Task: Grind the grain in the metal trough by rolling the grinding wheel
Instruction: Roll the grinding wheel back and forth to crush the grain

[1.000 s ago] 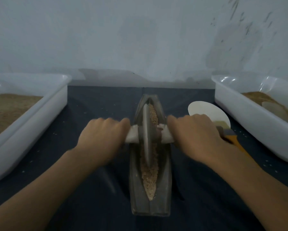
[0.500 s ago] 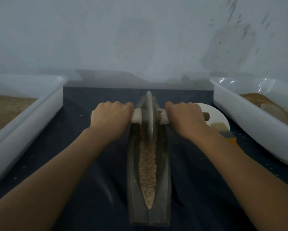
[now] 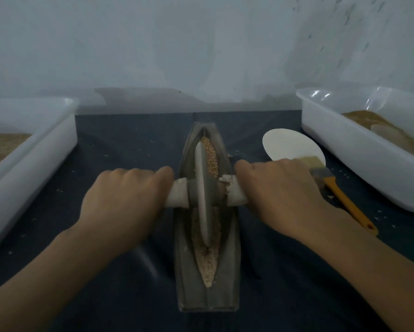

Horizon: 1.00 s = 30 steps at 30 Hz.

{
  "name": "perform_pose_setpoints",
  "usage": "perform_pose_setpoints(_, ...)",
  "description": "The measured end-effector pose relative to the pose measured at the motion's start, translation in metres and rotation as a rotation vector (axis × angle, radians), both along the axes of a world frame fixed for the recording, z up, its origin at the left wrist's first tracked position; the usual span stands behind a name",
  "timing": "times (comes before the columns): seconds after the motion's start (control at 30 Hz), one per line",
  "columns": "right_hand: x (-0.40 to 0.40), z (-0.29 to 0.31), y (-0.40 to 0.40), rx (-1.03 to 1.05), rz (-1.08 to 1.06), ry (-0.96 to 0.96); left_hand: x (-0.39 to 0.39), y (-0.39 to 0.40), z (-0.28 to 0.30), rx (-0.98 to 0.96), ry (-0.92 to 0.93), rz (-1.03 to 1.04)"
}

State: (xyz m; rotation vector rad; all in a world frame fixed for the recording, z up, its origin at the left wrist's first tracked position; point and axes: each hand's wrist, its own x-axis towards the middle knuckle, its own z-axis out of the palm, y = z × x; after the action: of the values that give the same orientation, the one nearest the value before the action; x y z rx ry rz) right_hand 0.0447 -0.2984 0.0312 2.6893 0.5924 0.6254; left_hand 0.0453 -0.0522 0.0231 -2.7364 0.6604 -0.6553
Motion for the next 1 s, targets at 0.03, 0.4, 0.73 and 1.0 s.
perform_pose_setpoints(0.03, 0.012, -0.001, 0.002, 0.006, -0.016, -0.005, 0.011, -0.003, -0.001, 0.015, -0.020, 0.028)
perform_pose_setpoints(0.4, 0.071, 0.003, 0.008, 0.077, -0.031, -0.022, 0.068, -0.017, -0.002, -0.069, -0.102, 0.101)
perform_pose_setpoints(0.73, -0.009, 0.003, 0.004, 0.061, 0.019, 0.079, -0.011, -0.004, 0.003, -0.049, 0.017, 0.002)
perform_pose_setpoints(1.0, 0.082, 0.004, 0.012, 0.076, -0.046, -0.028, 0.075, -0.018, -0.006, -0.073, -0.125, 0.106)
